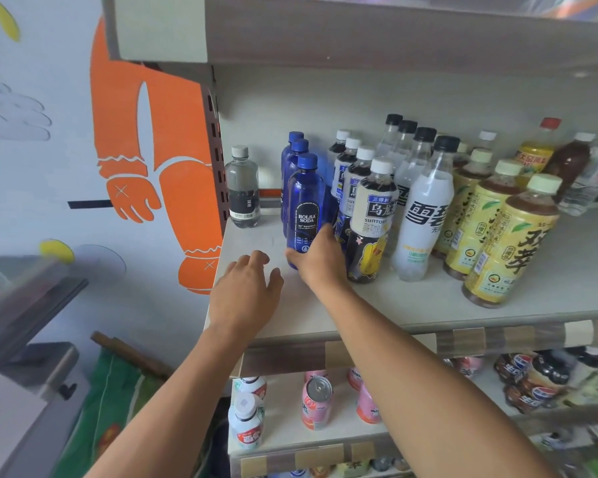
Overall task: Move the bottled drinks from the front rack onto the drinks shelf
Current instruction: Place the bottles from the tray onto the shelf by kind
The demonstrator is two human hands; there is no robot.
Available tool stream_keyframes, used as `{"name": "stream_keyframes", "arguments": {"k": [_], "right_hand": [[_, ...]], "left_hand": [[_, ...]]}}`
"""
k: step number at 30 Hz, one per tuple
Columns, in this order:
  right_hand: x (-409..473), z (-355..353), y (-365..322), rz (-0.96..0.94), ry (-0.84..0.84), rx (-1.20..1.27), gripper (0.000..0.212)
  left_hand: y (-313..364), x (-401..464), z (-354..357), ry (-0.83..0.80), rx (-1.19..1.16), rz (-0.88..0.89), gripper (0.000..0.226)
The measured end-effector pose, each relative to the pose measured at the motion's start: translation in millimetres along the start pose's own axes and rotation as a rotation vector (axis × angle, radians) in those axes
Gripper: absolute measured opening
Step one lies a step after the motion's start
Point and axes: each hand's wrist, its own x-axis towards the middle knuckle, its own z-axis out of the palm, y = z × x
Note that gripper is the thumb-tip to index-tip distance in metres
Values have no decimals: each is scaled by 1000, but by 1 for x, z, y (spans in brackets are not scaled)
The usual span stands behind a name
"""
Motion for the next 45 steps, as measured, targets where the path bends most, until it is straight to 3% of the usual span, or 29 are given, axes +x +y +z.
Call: {"name": "stream_keyframes", "arguments": {"k": [45], "right_hand": [[22, 18, 5, 58, 10, -41, 66]], "left_hand": [[-1, -3, 5, -45, -14, -20, 37]]}}
